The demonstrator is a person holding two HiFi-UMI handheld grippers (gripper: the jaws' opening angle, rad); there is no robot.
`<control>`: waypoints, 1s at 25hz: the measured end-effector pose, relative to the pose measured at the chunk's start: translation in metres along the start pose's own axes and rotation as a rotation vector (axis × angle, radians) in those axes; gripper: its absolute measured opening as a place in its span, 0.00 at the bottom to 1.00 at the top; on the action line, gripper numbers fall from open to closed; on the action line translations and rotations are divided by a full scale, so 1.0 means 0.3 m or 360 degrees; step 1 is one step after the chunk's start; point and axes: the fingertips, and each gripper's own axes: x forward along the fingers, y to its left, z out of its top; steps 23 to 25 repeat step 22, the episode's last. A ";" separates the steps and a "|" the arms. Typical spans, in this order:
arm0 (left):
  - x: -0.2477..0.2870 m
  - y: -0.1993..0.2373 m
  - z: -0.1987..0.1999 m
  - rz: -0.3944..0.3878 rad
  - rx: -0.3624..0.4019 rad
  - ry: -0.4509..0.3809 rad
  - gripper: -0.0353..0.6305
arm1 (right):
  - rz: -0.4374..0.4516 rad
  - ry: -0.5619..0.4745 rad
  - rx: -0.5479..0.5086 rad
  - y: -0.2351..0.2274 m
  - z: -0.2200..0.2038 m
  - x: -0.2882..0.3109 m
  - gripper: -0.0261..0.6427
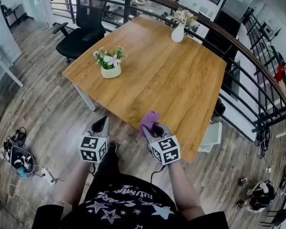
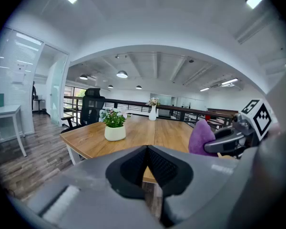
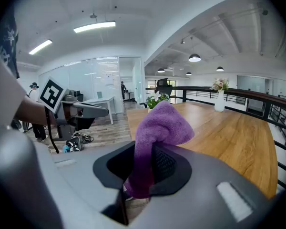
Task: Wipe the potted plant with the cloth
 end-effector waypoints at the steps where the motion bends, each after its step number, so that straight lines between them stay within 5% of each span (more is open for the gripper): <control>1: -0.022 -0.015 -0.007 0.0004 -0.0002 -0.0003 0.06 | 0.0006 0.0003 0.0001 0.010 -0.014 -0.019 0.16; 25: -0.375 -0.236 -0.144 0.0081 -0.0002 -0.0014 0.06 | 0.0073 0.0015 -0.0026 0.202 -0.203 -0.324 0.16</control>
